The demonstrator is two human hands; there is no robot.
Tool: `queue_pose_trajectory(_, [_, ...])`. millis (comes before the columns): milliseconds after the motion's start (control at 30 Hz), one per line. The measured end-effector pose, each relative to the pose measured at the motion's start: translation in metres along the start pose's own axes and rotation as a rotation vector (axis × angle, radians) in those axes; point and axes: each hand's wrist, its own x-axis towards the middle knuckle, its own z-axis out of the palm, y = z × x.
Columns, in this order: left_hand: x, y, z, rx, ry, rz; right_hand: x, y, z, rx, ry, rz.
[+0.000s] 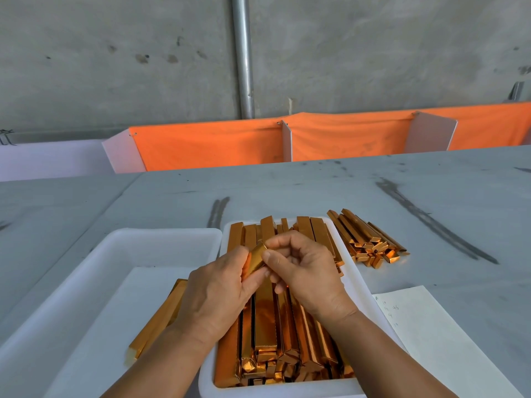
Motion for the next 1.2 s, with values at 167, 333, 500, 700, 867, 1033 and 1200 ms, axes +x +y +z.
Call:
queue_pose_trajectory(167, [-0.001,0.003,-0.003,0.02,-0.002,0.033,0.0,-0.001,0.0,-0.05,0.021,0.017])
queue_pose_trajectory(333, [-0.003,0.004,-0.006,-0.025,0.0,0.079,0.002,-0.002,-0.002,-0.024,0.022,0.042])
queue_pose_trajectory(500, [-0.004,0.005,-0.007,-0.063,0.01,0.112,0.002,-0.002,-0.003,0.019,0.027,0.047])
queue_pose_trajectory(700, [-0.003,0.007,-0.008,-0.053,-0.001,0.133,0.001,-0.004,-0.003,0.024,0.026,0.071])
queue_pose_trajectory(867, [-0.003,0.004,-0.007,-0.091,0.016,0.125,0.001,-0.011,-0.005,0.003,-0.003,0.079])
queue_pose_trajectory(1033, [-0.002,0.002,-0.006,-0.237,0.105,0.039,0.004,-0.023,-0.01,0.102,-0.072,0.167])
queue_pose_trajectory(1200, [-0.001,-0.001,-0.004,-0.261,0.144,-0.029,0.01,-0.03,-0.004,0.023,-0.047,0.097])
